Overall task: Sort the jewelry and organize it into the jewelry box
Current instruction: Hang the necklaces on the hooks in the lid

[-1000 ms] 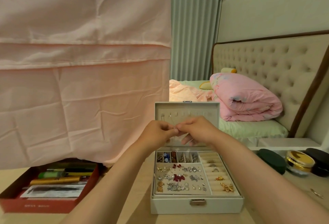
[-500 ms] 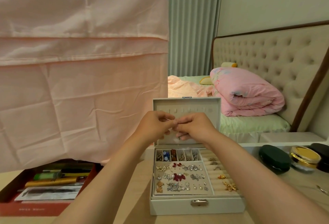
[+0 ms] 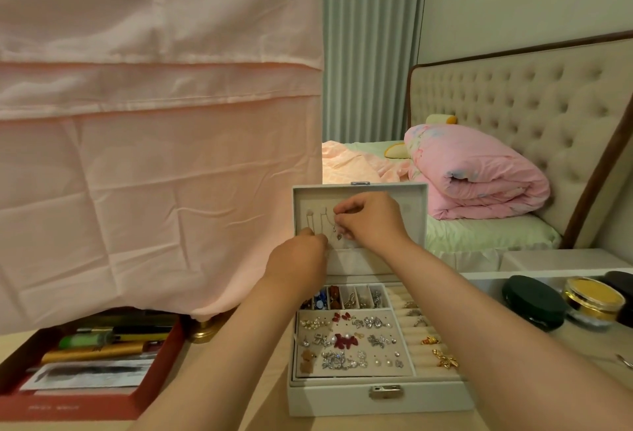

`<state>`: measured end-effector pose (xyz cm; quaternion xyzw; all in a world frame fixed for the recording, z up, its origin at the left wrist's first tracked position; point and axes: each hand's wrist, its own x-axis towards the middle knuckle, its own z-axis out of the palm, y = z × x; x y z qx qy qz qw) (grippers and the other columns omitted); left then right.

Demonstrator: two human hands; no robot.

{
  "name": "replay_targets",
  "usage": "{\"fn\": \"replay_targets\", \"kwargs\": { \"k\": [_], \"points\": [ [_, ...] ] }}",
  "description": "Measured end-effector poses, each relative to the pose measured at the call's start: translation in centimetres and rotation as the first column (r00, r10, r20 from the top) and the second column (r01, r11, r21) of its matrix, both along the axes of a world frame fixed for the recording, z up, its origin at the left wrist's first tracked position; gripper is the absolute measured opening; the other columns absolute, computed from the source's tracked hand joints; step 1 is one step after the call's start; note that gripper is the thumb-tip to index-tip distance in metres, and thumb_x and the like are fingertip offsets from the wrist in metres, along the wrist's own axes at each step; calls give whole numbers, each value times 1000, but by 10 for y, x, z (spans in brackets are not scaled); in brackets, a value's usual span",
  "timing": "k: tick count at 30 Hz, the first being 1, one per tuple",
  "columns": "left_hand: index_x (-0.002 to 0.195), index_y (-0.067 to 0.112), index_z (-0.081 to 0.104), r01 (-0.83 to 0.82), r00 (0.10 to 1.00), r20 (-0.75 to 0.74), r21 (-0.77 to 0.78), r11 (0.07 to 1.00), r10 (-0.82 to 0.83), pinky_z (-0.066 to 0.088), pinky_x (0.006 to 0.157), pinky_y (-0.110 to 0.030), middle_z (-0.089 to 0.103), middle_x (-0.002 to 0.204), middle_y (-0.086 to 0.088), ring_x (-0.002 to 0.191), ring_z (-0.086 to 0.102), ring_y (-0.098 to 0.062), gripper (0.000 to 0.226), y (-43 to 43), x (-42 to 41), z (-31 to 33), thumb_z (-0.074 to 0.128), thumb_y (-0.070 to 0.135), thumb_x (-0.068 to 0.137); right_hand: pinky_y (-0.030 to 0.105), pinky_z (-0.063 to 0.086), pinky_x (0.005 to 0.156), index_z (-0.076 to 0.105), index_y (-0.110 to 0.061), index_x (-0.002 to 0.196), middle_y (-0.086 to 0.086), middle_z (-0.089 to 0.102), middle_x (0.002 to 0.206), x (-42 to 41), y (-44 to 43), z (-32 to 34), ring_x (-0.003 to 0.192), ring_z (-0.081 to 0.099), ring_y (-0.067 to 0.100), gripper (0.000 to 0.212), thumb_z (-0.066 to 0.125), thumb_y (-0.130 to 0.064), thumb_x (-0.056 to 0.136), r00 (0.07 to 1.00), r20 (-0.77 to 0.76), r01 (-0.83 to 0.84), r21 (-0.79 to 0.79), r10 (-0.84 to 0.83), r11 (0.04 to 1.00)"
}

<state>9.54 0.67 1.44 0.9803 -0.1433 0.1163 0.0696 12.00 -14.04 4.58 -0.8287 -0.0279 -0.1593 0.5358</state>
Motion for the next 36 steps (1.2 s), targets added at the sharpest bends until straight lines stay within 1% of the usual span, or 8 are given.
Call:
{"fn": "replay_targets", "kwargs": {
  "k": [3, 8, 10, 14, 20, 25, 29, 36],
  "points": [
    [132, 15, 57, -15, 999, -32, 83, 996, 18, 54, 80, -40, 50, 128, -8, 101, 62, -30, 36, -2, 2, 1, 52, 15, 96, 26, 60, 68, 79, -20, 86, -2, 75, 74, 4, 3, -7, 64, 70, 9, 13, 77, -7, 83, 997, 75, 37, -79, -31, 996],
    [130, 16, 54, 10, 1000, -27, 59, 998, -9, 54, 83, -42, 53, 124, -6, 101, 61, -28, 34, -1, 5, 1, 51, 17, 96, 0, 43, 63, 81, -17, 94, -8, 71, 81, 3, 1, -9, 68, 60, -8, 13, 75, -9, 87, 968, 243, 95, -127, -62, 987],
    [128, 16, 50, 22, 1000, -15, 38, 999, -21, 54, 80, -41, 57, 120, -5, 99, 61, -27, 33, 1, 5, 1, 53, 17, 95, 2, 46, 71, 81, -17, 96, -6, 75, 87, 2, 1, -11, 74, 64, -3, 14, 74, -9, 87, 966, 258, 81, -217, -23, 973],
    [121, 14, 49, 20, 999, -45, -36, 999, -22, 54, 78, -37, 60, 116, -5, 97, 61, -24, 30, 4, 7, 5, 57, 11, 92, 27, 54, 87, 80, -19, 100, -2, 76, 99, 3, 4, -18, 91, 69, 13, 16, 73, -11, 87, 979, 182, 5, -486, 96, 874],
    [124, 16, 60, 21, 995, -97, -76, 997, -28, 54, 88, -37, 60, 118, -6, 103, 61, -23, 35, 7, 11, 6, 58, 11, 90, 29, 50, 78, 76, -30, 104, -7, 73, 104, -5, 0, -10, 99, 65, 17, 15, 69, -34, 91, 981, 164, 68, -787, 102, 613],
    [124, 17, 65, 34, 991, -123, -78, 996, -44, 54, 90, -36, 60, 121, -7, 105, 61, -23, 35, 7, 13, 7, 59, 12, 89, 30, 52, 72, 76, -32, 102, -8, 72, 93, -14, 4, -20, 88, 65, 17, 19, 67, -38, 86, 987, 6, -83, -840, 162, 536],
    [132, 20, 58, 47, 989, -131, -116, 992, -63, 52, 94, -36, 57, 128, -5, 111, 58, -22, 44, 8, 7, 11, 60, 20, 88, 29, 51, 73, 77, -31, 102, -9, 72, 98, -14, 1, -18, 90, 64, 16, 17, 62, -31, 95, 986, 89, -13, -798, 139, 602],
    [135, 26, 55, 126, 989, -32, -287, 950, -141, 49, 97, -32, 57, 129, 4, 112, 57, -14, 41, 7, -33, 18, 59, 29, 95, 32, 53, 88, 73, -30, 113, -12, 70, 112, -47, -20, -2, 103, 64, 12, 21, 62, -29, 96, 990, 17, -85, -707, 138, 702]
  ]
}}
